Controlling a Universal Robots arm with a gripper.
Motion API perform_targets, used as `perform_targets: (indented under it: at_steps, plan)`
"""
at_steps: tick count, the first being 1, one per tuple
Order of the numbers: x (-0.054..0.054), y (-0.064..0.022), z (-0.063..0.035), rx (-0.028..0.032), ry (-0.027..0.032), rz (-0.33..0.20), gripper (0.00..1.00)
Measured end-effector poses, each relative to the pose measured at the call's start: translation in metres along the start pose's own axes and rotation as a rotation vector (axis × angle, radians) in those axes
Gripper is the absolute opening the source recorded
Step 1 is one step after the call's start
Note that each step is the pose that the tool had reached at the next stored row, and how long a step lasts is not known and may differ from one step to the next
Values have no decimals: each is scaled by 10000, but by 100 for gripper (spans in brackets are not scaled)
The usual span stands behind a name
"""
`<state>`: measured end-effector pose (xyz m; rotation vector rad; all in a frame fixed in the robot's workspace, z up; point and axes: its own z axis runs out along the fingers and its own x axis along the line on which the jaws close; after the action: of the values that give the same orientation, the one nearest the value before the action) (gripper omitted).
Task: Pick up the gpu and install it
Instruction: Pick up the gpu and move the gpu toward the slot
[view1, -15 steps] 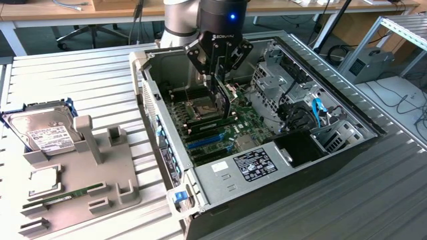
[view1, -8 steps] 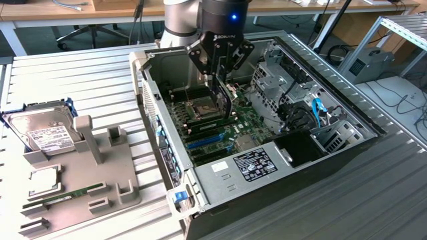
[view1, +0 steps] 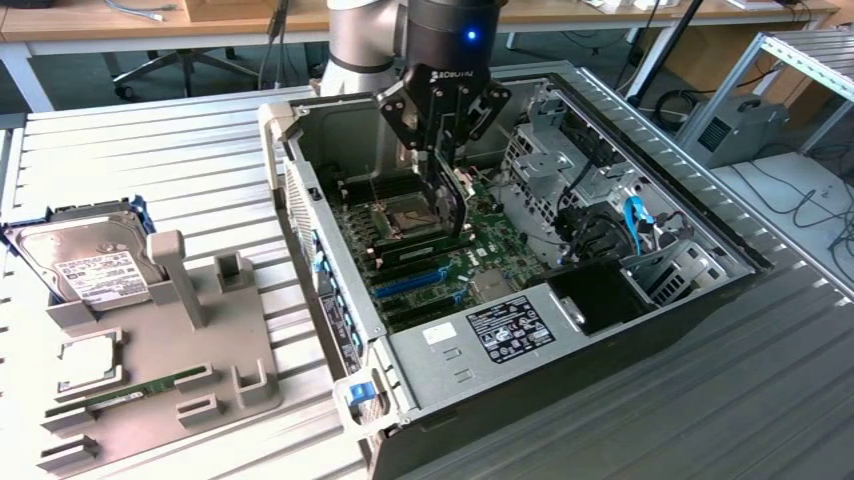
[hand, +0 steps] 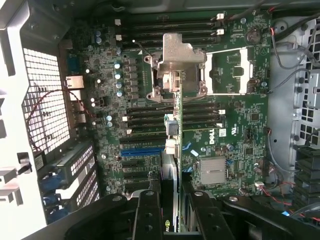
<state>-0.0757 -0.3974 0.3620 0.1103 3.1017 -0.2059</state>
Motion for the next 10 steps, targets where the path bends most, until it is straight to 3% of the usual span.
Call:
perform_targets:
  at_steps: [10]
  plan:
    - [-82, 12, 31, 20, -2, -1, 26]
